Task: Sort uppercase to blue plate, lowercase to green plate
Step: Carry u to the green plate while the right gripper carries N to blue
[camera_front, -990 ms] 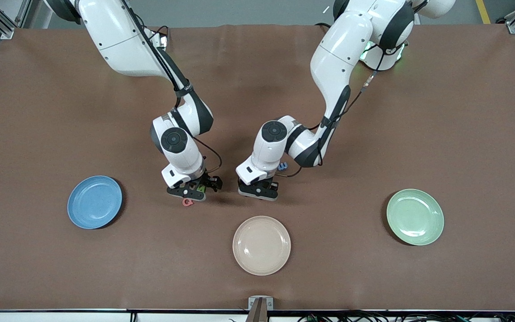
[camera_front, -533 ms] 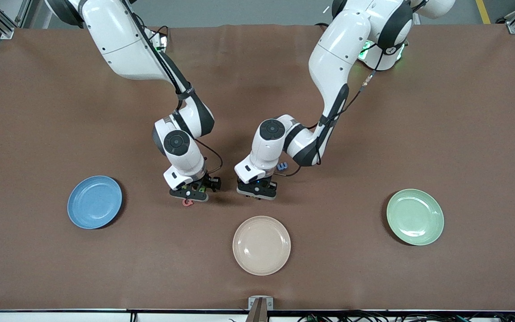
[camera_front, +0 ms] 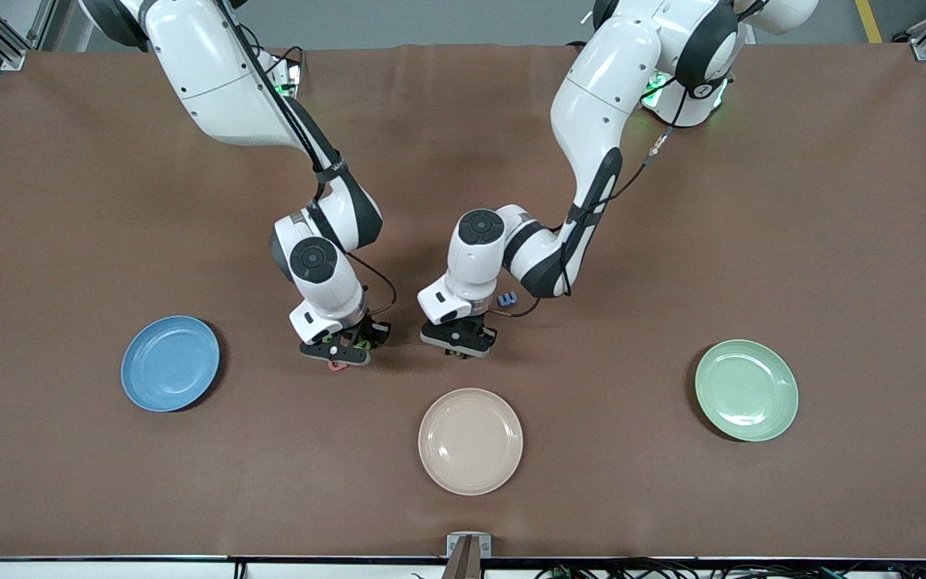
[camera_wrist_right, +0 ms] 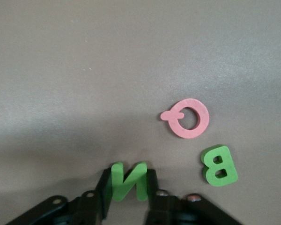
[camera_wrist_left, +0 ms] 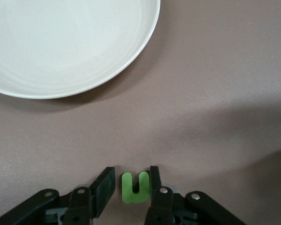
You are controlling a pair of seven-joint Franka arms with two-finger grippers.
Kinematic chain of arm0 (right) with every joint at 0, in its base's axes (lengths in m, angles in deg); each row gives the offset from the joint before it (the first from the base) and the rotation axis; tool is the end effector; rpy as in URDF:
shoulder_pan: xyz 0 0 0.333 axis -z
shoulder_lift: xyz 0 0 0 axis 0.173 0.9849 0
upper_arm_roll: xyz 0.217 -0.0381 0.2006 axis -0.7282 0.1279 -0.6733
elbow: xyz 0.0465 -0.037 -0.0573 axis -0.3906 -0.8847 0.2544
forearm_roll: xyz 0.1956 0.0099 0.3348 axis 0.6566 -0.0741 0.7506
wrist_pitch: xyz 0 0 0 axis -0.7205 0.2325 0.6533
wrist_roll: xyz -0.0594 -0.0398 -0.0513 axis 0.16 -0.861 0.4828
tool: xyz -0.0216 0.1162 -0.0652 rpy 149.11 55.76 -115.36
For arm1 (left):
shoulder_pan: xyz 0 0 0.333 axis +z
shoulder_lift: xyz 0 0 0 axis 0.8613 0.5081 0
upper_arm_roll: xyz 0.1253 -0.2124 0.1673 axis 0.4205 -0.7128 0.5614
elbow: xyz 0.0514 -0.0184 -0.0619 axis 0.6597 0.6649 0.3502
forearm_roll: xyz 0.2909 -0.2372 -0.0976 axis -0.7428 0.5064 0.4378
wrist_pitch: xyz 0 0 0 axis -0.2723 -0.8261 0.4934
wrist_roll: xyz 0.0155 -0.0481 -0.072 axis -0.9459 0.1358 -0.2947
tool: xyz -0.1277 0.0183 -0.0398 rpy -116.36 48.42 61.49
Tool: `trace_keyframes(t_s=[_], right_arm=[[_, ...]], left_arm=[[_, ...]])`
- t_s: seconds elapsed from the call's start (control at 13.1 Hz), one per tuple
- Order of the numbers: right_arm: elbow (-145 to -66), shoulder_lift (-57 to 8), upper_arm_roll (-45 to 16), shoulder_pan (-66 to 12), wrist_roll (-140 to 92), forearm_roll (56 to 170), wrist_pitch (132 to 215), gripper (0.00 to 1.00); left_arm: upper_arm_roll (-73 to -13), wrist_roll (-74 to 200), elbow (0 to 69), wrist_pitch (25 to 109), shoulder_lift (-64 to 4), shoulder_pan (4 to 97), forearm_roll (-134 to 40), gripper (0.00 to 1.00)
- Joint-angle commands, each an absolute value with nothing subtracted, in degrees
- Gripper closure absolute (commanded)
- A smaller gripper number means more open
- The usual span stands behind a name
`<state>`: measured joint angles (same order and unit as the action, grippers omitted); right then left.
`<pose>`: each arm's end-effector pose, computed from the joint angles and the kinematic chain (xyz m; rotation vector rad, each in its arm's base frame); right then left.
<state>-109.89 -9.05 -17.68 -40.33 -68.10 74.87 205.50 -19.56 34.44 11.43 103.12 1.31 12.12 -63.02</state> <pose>0.5752 0.3060 0.1428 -3.1009 0.2618 -0.1657 0.5507 -0.5189 0.1304 2.9608 -0.4054 0.5465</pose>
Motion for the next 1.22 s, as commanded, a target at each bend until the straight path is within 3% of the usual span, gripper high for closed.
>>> trace_keyframes(t_s=[0.0,0.15,0.38,0.61,0.84,1.14], right_arm=[[-110.06,-9.00,-18.10,-39.58,-67.92,74.50,205.22,0.87],[-109.97,-9.79,-18.02,-39.49,-68.10,74.50,204.86,0.94],[-109.36,-12.51,-17.93,-35.56,-63.30,74.59,199.62,0.94],[-108.56,-15.15,-18.10,-28.79,-52.32,75.38,192.23,0.94],[-108.65,-15.86,-18.28,-20.97,-40.36,75.47,190.02,0.93],[-108.65,-15.60,-18.28,-12.97,-28.40,75.47,189.48,0.92]], left_arm=[[-18.53,33.01,10.81,102.73,2.43,11.74,-64.82,0.93],[-18.53,33.10,10.72,99.31,0.15,12.26,-64.82,0.99],[-18.62,32.92,11.33,90.27,-5.38,13.58,-64.82,0.99],[-18.62,33.36,16.76,82.36,-13.11,16.48,-64.91,0.99],[-18.97,34.06,25.37,81.72,-20.59,22.96,-65.00,0.99],[-18.97,35.73,27.24,80.67,-22.01,29.38,-65.00,1.00]])
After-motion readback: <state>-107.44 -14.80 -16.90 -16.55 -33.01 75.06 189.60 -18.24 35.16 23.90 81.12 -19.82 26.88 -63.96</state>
